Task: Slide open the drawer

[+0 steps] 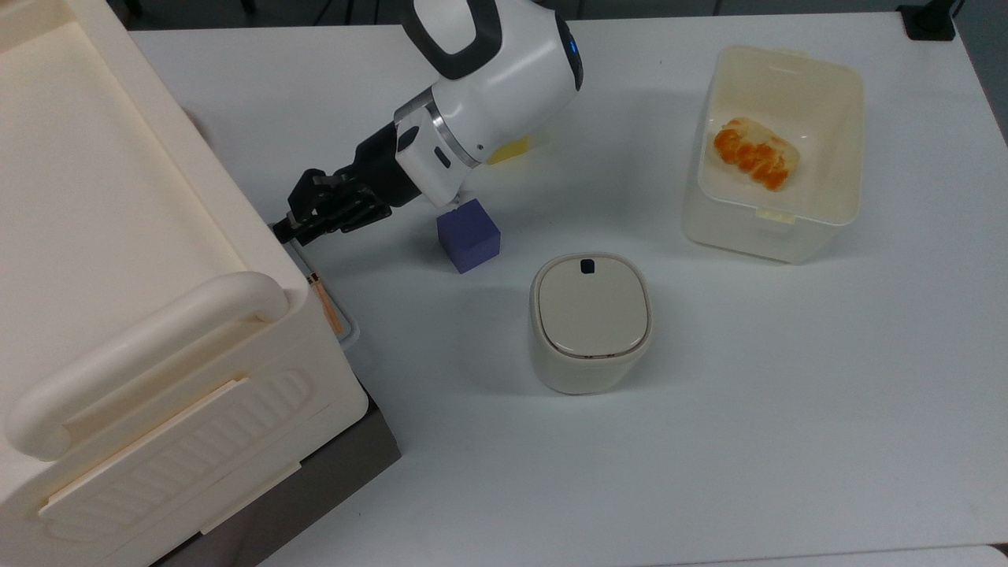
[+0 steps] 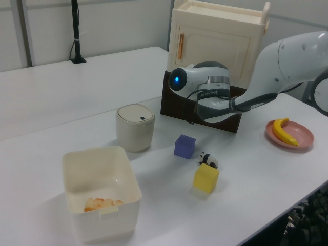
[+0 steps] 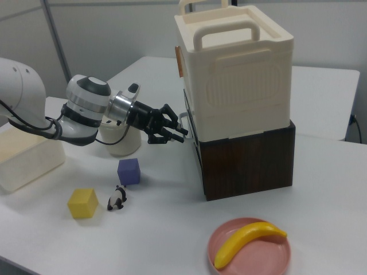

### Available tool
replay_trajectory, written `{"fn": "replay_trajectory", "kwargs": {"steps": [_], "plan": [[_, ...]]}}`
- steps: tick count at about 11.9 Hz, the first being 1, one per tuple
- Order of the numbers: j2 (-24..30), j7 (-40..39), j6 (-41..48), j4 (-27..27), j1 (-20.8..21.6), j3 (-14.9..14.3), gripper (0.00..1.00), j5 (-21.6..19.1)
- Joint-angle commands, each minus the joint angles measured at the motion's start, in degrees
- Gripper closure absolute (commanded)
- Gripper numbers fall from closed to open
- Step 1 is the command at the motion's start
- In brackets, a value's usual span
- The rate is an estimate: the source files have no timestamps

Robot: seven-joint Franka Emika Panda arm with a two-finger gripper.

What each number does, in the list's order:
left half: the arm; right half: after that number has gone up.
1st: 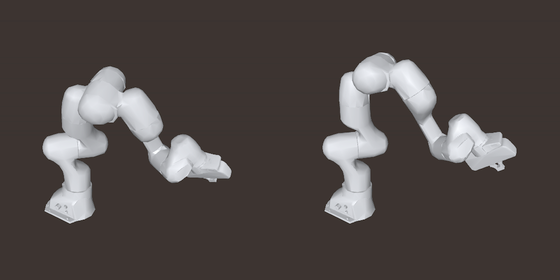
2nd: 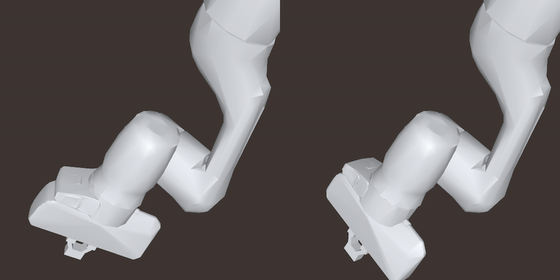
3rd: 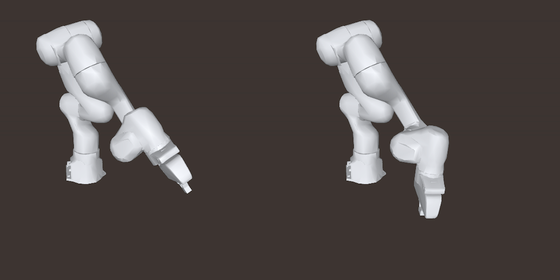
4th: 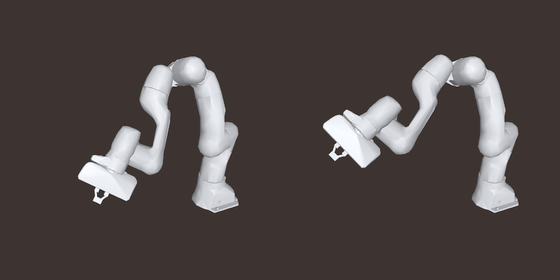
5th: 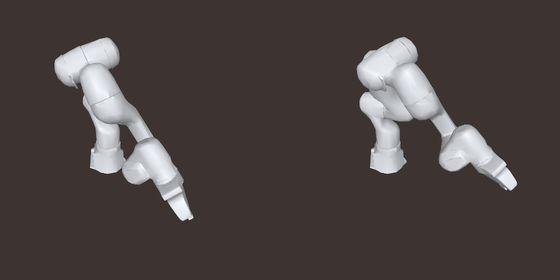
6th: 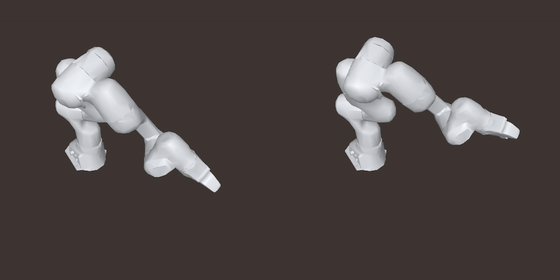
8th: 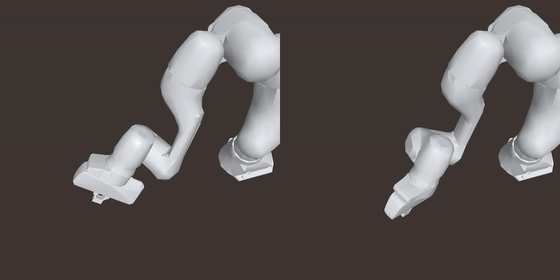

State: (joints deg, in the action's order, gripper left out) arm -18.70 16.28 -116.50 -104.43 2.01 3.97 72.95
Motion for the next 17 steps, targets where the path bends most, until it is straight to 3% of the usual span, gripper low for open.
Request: {"fn": "replay_trajectory", "kwargs": {"steps": [1, 3, 6, 8, 17], "plan": [[1.2, -0.9, -1.5, -0.9, -1.4, -0.2, 0.73, 0.6], [1.2, -1.0, -1.5, -0.9, -1.5, -0.1, 0.72, 0.6], [1.3, -1.0, -1.5, -0.9, -1.6, -0.1, 0.91, 0.6], [1.2, -1.0, -1.5, -0.9, -1.5, -0.1, 0.96, 0.5], [1.4, -0.7, -1.5, -1.0, -1.4, 0.5, 0.98, 0.3]]}}
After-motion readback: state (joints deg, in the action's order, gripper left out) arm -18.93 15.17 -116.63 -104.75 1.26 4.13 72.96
